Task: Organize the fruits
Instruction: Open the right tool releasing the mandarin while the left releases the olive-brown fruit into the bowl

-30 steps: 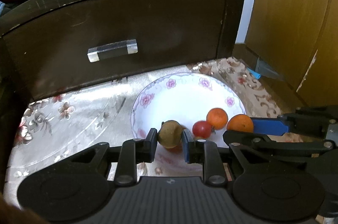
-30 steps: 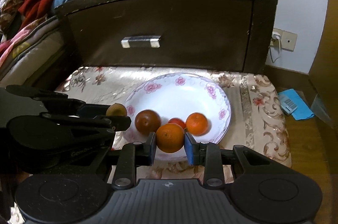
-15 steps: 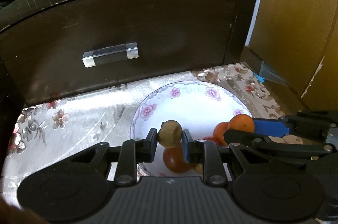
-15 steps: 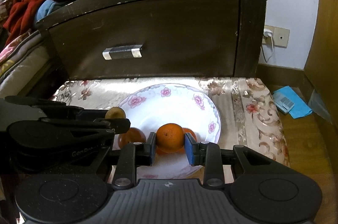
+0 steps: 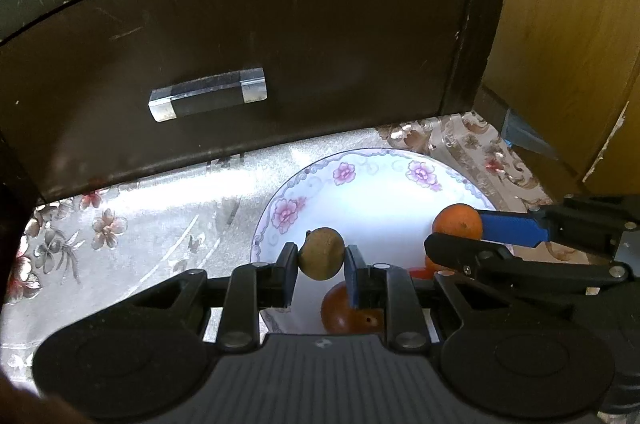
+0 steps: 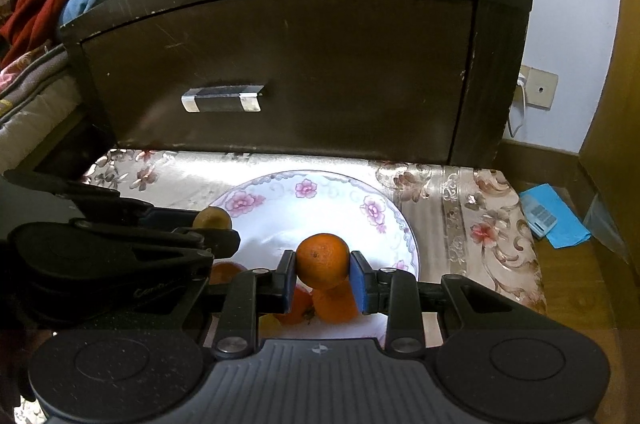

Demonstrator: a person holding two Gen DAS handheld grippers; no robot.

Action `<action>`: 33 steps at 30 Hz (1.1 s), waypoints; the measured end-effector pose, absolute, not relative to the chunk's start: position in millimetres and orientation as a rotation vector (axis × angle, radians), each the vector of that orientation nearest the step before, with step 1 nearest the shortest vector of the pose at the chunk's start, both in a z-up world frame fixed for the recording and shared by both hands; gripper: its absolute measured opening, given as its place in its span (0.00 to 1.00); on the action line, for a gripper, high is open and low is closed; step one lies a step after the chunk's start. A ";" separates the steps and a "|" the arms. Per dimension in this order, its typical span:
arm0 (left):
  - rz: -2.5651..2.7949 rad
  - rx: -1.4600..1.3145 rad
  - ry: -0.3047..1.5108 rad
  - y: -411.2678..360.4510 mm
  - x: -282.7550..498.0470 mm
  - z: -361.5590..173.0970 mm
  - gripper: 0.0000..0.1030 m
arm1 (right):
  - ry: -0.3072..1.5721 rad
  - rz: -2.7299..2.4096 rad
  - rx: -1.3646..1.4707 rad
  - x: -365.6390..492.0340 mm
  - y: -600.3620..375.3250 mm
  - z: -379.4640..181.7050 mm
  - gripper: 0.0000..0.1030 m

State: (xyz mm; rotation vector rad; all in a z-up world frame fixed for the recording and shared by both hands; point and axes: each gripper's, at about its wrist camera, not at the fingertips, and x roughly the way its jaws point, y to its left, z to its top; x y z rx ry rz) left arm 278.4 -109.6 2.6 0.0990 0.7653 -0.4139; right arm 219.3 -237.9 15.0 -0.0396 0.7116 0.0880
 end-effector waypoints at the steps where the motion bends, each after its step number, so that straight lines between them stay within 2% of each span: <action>1: -0.413 0.100 0.767 -109.3 279.1 1.4 0.31 | 0.714 0.090 -0.039 220.5 -238.2 13.9 0.25; 22: -0.402 0.109 0.779 -107.9 280.8 -2.7 0.33 | 0.721 0.094 -0.044 225.9 -237.6 4.1 0.26; 27: -0.400 0.113 0.780 -109.0 280.4 -2.3 0.34 | 0.721 0.088 -0.040 226.5 -239.9 4.2 0.29; 33: -0.399 0.114 0.776 -109.6 278.8 -2.0 0.37 | 0.718 0.086 -0.042 226.3 -240.9 4.5 0.29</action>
